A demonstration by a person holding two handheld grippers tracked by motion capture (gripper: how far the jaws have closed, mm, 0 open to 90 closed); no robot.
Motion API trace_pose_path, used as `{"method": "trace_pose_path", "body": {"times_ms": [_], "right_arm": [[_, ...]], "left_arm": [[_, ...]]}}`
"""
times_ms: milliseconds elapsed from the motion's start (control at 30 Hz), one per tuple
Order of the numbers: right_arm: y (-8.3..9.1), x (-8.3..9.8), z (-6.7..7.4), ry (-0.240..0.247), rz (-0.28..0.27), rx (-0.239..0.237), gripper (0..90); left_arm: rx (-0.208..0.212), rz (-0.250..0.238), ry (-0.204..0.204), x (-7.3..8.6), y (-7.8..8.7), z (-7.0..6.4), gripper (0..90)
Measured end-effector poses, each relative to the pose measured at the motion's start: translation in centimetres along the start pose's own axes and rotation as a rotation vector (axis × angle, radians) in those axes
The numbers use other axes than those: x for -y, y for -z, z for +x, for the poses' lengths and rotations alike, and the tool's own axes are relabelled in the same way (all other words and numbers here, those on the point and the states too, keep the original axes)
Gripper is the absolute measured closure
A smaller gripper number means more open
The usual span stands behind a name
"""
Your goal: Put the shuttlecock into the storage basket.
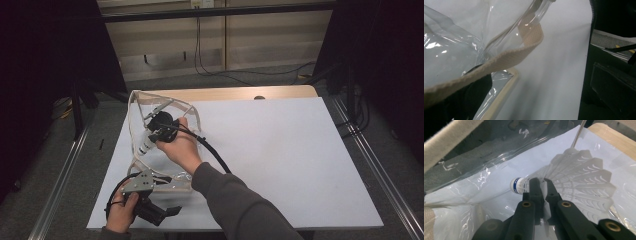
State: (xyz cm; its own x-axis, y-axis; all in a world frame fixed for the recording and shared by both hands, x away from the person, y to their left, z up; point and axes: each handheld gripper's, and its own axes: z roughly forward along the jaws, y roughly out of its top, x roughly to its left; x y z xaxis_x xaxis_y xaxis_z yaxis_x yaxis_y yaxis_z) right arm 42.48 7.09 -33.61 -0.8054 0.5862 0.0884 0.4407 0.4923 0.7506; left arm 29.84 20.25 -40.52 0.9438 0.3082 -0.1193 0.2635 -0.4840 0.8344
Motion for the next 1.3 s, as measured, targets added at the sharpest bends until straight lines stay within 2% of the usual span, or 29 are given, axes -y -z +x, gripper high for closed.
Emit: {"method": "trace_pose_path", "body": {"times_ms": [367, 900, 933, 1000, 1067, 1100, 1167, 1233, 1300], "right_arm": [[-1.2, 0.3, -0.2, 0.011, 0.025, 0.002, 88.0], [-2.5, 1.1, 0.1, 0.021, 0.081, -0.024, 86.9], [-2.6, 1.1, 0.2, 0.021, 0.084, -0.027, 84.9], [-2.9, 1.3, 0.1, -0.010, 0.082, -0.069, 76.9], [-3.1, 1.4, 0.3, 0.012, 0.097, -0.058, 71.6], [-3.1, 1.4, 0.3, 0.007, 0.106, -0.059, 68.1], [-3.1, 1.4, 0.3, -0.006, 0.104, -0.068, 67.5], [-3.0, 1.4, 0.4, -0.007, 0.105, -0.074, 63.3], [-2.9, 1.3, 0.3, -0.004, 0.100, -0.062, 60.9]], "left_arm": [[0.003, -0.006, 0.006, 0.0, -0.1, -0.1, 3.8], [0.000, -0.003, 0.003, 0.1, 0.0, 0.0, 3.9], [0.002, -0.001, 0.004, 0.1, 0.0, 0.0, 3.8], [0.001, 0.000, 0.005, 0.1, 0.0, 0.0, 3.9], [-0.002, 0.002, 0.002, 0.0, 0.0, 0.0, 3.9], [0.000, 0.001, 0.002, 0.0, 0.0, 0.0, 3.9], [-0.001, -0.001, 0.004, 0.0, 0.0, 0.0, 3.9], [0.000, 0.001, 0.002, 0.0, 0.0, 0.0, 3.9], [-0.001, 0.004, 0.002, 0.0, 0.0, 0.0, 3.9]]}}
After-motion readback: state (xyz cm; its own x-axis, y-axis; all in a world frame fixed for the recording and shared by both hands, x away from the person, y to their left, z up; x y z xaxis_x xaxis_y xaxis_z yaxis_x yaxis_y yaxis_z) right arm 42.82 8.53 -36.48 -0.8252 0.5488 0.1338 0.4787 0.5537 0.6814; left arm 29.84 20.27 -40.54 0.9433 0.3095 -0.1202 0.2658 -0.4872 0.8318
